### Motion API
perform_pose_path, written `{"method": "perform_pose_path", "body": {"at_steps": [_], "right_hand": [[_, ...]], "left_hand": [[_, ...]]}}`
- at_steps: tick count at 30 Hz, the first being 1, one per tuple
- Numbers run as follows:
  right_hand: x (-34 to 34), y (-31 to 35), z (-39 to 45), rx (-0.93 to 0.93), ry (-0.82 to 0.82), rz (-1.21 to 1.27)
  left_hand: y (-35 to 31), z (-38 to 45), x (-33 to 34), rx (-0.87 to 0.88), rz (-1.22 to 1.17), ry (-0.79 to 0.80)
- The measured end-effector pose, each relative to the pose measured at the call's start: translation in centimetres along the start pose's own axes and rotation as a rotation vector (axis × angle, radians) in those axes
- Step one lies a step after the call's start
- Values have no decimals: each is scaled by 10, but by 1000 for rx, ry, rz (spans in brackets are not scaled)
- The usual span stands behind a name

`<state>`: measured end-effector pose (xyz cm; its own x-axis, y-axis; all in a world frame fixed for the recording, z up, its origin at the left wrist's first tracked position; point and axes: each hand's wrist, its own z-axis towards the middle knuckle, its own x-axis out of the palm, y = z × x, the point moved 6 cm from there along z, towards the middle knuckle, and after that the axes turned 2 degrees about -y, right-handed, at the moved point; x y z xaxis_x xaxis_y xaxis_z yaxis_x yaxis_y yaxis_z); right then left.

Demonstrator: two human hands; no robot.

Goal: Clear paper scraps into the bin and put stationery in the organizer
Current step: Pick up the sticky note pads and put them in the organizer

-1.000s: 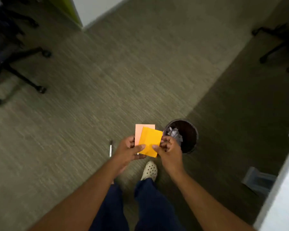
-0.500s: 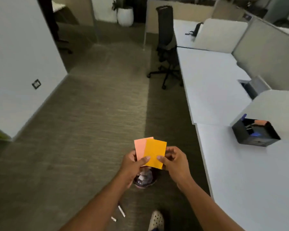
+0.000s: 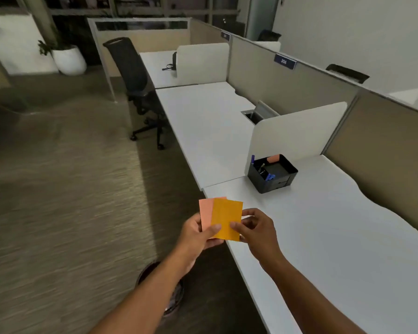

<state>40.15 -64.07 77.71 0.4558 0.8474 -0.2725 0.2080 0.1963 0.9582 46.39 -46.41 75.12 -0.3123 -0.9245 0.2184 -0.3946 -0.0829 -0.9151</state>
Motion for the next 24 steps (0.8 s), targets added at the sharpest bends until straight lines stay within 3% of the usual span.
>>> {"method": "perform_pose_path", "body": {"at_steps": [8,14,20,24], "right_hand": [[-77,-20,47,33,-118,3],[-129,-20,70,-57,-231,-180],[-143,-16,103,-126,-56,-496],[-151,-20,141,-103,-68,-518]], "left_hand": [[-4,51,92,1,95,51],[-2,81,130,24,169,63],[4,111,152,34,245,66],[9,141,153,-3,244,81]]}}
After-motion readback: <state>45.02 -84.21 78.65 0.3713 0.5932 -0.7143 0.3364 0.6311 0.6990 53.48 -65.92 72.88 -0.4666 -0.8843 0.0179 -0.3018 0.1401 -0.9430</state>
